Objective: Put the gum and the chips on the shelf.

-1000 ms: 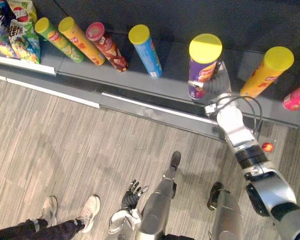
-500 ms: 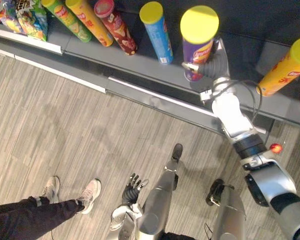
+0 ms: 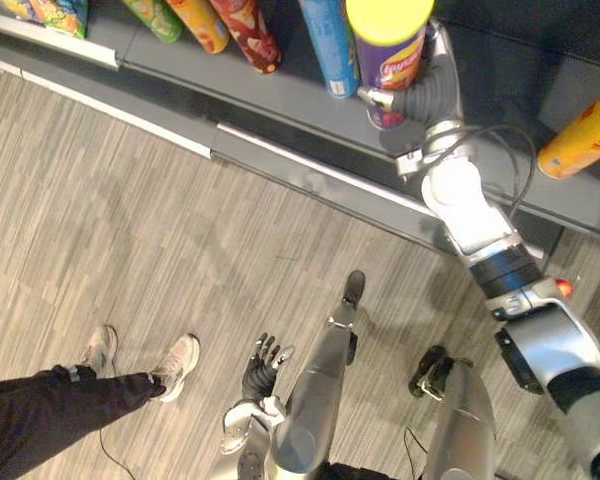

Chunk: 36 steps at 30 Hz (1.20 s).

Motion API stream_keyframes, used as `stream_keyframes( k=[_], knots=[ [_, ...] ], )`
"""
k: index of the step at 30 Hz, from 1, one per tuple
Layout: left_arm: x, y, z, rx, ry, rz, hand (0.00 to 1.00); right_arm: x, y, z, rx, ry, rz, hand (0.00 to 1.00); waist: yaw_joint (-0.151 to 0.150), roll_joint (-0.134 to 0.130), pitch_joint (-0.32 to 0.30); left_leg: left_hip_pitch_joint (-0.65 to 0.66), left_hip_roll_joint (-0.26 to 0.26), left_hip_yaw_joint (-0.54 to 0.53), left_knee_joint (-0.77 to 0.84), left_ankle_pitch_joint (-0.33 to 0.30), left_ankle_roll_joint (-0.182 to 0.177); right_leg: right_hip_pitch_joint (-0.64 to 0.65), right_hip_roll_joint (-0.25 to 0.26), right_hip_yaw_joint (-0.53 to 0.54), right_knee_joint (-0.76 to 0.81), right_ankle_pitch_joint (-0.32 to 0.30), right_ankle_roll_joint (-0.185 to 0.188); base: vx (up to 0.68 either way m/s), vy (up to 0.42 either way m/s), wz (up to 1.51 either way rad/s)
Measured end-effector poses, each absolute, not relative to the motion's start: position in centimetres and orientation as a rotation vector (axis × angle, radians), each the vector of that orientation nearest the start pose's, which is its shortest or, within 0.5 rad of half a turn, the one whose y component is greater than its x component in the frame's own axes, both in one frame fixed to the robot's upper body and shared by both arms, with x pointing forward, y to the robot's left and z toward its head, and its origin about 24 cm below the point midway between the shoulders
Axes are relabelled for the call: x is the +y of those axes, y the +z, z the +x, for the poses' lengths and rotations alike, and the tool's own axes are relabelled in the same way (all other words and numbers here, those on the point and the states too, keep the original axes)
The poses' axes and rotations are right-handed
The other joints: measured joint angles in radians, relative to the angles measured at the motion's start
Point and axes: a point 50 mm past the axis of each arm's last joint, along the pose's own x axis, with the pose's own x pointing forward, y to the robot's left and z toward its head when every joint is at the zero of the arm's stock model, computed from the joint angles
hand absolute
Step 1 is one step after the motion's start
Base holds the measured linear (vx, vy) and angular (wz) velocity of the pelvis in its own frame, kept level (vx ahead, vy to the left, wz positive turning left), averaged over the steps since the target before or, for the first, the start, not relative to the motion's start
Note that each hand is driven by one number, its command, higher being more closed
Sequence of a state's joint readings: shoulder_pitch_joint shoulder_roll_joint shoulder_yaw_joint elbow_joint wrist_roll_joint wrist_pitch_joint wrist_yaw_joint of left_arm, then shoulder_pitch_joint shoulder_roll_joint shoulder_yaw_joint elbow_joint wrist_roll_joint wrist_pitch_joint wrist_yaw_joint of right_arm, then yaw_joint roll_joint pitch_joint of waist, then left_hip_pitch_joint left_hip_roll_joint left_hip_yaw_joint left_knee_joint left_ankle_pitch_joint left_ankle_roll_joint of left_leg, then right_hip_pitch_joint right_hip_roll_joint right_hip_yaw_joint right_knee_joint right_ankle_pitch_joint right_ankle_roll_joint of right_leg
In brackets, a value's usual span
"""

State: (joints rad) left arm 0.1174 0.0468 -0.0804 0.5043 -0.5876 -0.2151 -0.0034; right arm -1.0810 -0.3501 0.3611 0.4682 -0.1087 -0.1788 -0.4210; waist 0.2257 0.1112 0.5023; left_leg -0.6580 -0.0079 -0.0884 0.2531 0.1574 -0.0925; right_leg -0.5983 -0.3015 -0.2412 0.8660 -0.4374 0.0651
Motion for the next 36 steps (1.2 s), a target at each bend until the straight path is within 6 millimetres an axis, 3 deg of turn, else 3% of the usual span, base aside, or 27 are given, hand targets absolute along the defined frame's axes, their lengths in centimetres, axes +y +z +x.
stream_keyframes(
  k=[11,32,33,36],
  knots=[
    [16.1,-7.3,19.2,0.364,0.192,-0.498,0.0,-10.6,29.8,37.4,-0.867,-0.116,-0.551,1.0,0.024,0.0,0.003,-0.055,-0.001,0.003,0.031,-0.001,-0.001,-0.056,-0.004,0.008,0.031,-0.004,-0.003,0.01,-0.004,0.0],
    [16.1,-7.1,19.1,0.345,0.202,-0.531,0.0,-12.8,31.0,37.9,-0.888,-0.171,-0.639,1.0,0.027,0.002,0.02,-0.093,0.002,0.023,0.052,-0.002,-0.002,-0.103,-0.008,0.024,0.054,-0.007,-0.005,0.02,-0.013,-0.01],
    [16.1,-7.1,19.1,0.342,0.203,-0.53,0.0,-12.8,31.1,37.9,-0.889,-0.173,-0.641,0.0,0.027,0.002,0.02,-0.093,0.002,0.024,0.052,-0.002,-0.002,-0.105,-0.008,0.026,0.055,-0.007,-0.005,0.0,0.0,0.0],
    [16.1,-7.1,19.1,0.341,0.203,-0.53,0.0,-12.8,31.4,37.8,-0.903,-0.17,-0.637,0.0,0.027,0.005,0.021,-0.093,0.002,0.027,0.051,-0.002,-0.002,-0.109,-0.008,0.031,0.059,-0.007,-0.005,0.02,-0.014,-0.02]
  ],
)
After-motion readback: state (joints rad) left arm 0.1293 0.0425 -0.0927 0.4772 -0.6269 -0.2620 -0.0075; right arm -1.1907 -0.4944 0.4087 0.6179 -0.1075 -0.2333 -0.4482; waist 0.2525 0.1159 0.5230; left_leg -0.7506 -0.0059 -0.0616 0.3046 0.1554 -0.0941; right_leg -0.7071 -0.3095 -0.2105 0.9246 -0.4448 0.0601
